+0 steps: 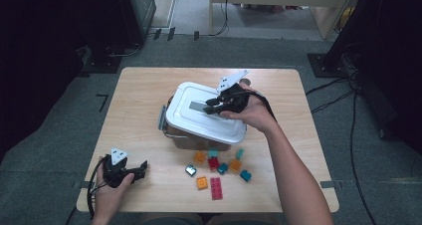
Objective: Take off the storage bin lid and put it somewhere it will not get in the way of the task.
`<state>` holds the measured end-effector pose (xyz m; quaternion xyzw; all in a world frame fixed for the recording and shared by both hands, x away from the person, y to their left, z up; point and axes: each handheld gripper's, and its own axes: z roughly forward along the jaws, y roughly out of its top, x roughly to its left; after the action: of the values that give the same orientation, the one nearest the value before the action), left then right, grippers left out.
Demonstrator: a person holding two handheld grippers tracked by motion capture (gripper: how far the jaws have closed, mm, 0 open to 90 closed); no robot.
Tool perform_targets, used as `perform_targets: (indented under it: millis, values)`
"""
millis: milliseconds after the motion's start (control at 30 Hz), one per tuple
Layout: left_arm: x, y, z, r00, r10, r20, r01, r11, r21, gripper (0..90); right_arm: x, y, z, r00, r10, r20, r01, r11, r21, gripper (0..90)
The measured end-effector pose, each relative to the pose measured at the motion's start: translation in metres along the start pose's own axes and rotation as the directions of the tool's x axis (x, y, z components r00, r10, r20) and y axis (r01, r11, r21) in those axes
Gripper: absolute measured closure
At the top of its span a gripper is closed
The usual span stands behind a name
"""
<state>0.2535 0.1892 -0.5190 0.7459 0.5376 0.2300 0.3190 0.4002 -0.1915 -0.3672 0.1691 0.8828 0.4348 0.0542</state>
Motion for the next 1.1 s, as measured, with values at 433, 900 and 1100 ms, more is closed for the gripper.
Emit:
perform_targets:
  millis: [433, 900, 1100]
  values:
    - [0.0, 0.0, 0.0, 1.0, 0.0, 0.0, 0.0, 1.0, 0.001, 7.5, -0.003, -0.021, -0.016, 0.9887, 0.095, 0.116, -0.096, 0.995, 0.001, 68.3]
    - [0.0, 0.0, 0.0, 1.0, 0.001, -0.001, -0.001, 1.0, 0.001, 7.4, -0.005, -0.044, -0.039, 0.97, 0.155, 0.188, -0.152, 0.988, -0.027, 68.3]
    - [0.0, 0.0, 0.0, 1.0, 0.001, -0.001, -0.001, 1.0, 0.001, 7.5, -0.006, -0.053, -0.05, 0.9592, 0.176, 0.221, -0.169, 0.984, -0.053, 68.3]
